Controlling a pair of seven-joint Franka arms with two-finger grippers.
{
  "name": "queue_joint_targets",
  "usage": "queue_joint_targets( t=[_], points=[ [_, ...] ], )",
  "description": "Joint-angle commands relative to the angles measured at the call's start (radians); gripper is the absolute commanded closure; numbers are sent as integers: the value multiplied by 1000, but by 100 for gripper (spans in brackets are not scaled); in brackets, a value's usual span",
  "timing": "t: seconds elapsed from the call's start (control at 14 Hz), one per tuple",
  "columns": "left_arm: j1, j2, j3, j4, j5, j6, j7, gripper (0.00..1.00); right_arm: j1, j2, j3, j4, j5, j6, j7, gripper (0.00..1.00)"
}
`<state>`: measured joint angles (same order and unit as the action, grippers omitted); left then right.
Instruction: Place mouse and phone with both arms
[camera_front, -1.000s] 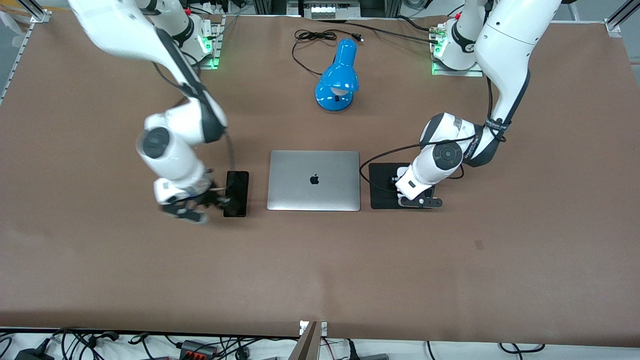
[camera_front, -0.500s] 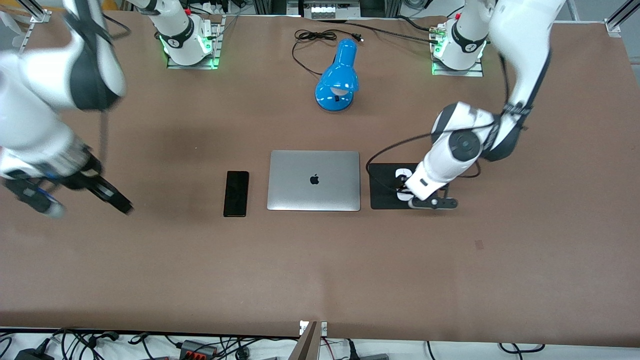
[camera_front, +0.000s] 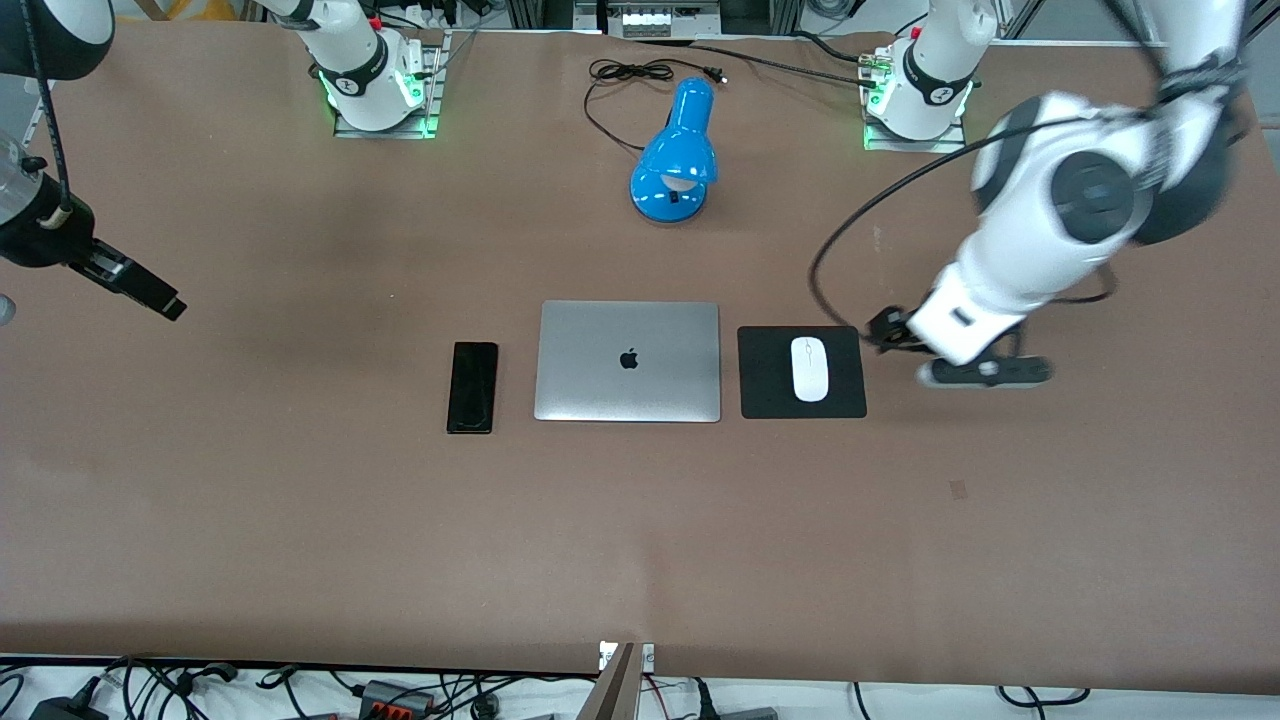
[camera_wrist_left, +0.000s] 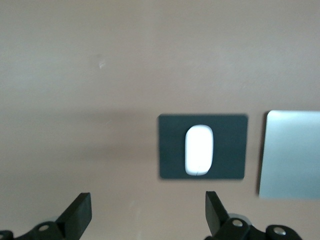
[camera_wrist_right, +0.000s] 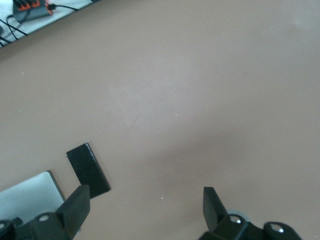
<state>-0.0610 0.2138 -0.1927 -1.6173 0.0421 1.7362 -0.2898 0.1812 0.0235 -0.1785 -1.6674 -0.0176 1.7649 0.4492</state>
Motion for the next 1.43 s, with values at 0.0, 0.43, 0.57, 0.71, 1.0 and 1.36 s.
queue_joint_targets(
  t=[0.0, 0.43, 0.57, 0.71, 1.0, 1.36],
  points=[
    [40, 21, -2, 216, 19, -263, 86, 0, -20, -56, 1, -48, -8, -27, -97, 0],
    [86, -51, 137, 213, -94, -307, 165, 0, -257, -25, 193, 10, -4, -47, -281, 0],
    [84, -150, 164, 73, -102, -206, 278, 0, -293, -10, 235, 47, 1, -117, -302, 0],
    [92, -224, 150, -33, -12, -132, 319, 0, -282, 27, 235, 54, 11, -98, -303, 0],
    [118, -218, 139, -49, -46, -128, 319, 0, -292, 30, 229, 64, 56, -108, -317, 0],
    [107, -225, 128, -36, -54, -129, 311, 0, -299, 29, 226, 66, 51, -110, -323, 0]
  ],
)
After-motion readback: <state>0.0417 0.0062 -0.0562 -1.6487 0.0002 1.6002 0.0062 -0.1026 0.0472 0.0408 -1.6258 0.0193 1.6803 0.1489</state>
